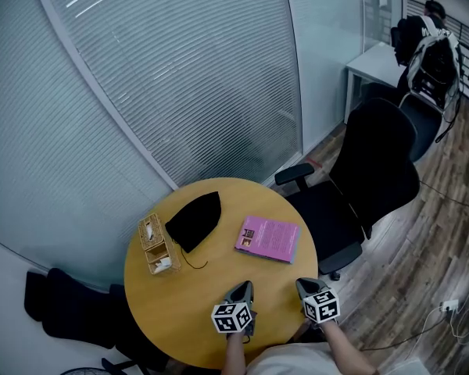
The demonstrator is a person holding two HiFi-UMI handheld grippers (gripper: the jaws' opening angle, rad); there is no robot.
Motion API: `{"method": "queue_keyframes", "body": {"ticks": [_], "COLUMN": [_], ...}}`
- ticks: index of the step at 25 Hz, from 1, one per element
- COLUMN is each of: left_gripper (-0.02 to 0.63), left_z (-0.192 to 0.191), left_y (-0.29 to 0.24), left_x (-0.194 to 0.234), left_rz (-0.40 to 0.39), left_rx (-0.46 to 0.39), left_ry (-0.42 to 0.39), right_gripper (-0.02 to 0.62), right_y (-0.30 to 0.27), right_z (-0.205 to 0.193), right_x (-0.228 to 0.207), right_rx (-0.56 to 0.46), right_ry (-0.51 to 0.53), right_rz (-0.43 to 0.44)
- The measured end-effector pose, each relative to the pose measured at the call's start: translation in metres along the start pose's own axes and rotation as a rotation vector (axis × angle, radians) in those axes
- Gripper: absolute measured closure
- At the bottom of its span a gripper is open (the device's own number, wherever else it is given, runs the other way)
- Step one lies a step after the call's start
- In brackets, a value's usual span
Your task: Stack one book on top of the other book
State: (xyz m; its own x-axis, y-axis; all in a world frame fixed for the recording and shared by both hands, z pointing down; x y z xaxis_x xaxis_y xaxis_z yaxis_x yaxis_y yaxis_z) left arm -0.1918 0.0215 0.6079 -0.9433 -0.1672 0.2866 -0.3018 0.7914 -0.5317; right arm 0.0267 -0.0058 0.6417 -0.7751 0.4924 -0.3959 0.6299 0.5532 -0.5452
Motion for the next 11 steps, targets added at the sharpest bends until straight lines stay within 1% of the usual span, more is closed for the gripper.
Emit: {"method": "queue_keyframes", "body": {"ticks": [11], "left_gripper": [0.578], "left_z": [0.001], "left_y": [0.0026], "left_x": [0.0028], "left_rz": [-0.002], "left_rx": [-0.008], "left_ry": [0.011], "right_gripper": [0.574], "right_y": [0.0001], "right_z": [0.0008], "right_x": [0.0018], "right_rx": [-0.002], "right_ry": [-0.001], "right_rz": [0.001]}}
Point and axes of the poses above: the fingertips, and each gripper's own axes: y backward along the fingers, x to its left, z out of its top, the point moved 6 cm from there along y, backward along the fingers, and after that the axes turned 4 degrees about -y, right-handed, at the moved point
